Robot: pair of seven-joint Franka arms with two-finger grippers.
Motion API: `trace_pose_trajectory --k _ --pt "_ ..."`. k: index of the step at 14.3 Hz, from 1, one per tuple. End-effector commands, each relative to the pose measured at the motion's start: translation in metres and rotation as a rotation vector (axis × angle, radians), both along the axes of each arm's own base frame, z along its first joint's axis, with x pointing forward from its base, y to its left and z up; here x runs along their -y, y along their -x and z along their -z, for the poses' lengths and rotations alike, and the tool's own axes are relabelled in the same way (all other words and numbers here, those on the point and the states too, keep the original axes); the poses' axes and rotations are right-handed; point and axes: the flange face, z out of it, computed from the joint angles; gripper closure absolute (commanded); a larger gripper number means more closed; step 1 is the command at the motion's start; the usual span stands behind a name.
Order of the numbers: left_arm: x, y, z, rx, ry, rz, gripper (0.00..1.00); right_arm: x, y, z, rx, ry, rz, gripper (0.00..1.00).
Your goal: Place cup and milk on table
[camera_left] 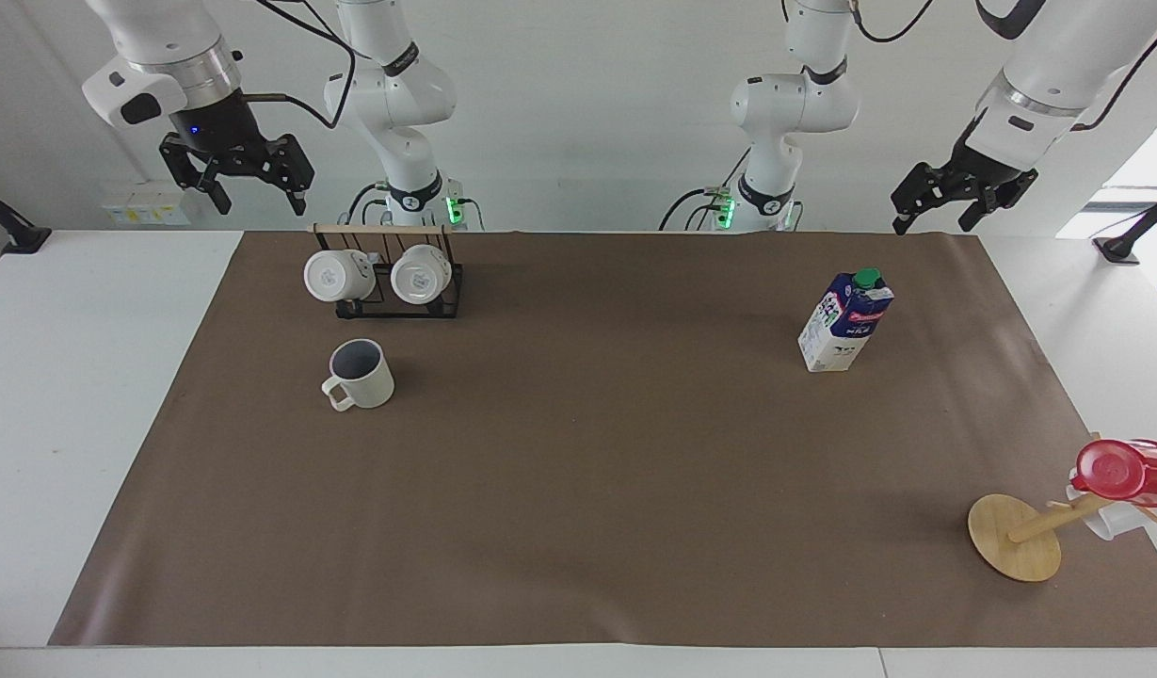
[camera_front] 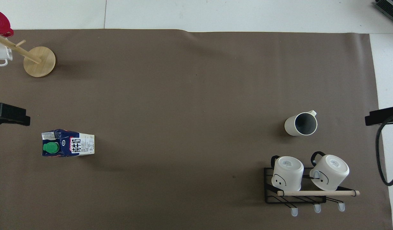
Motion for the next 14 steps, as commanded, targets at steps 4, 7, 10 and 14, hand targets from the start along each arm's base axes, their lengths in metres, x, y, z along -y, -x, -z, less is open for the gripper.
trace_pose_trajectory --k 4,7,10,14 --pt "-0.0014 -0.0008 -0.0052 -0.004 -0.014 -0.007 0.00 0.0045 0.0103 0.0016 -0.006 -0.006 -0.003 0.00" --pt "-0.0006 -0.0008 -0.0052 -0.004 -0.014 -0.005 0.00 0.0070 0.0124 0.0021 -0.008 -0.008 0.003 0.00" --pt "-0.0014 -0.0013 -0.0044 -0.006 -0.014 -0.007 0.00 0.0077 0.0123 0.0076 -0.019 -0.008 0.004 0.00" --pt "-0.0014 -0.0008 -0.0052 -0.004 -0.014 -0.007 0.00 0.0086 0.0118 0.0080 -0.016 -0.008 0.005 0.00"
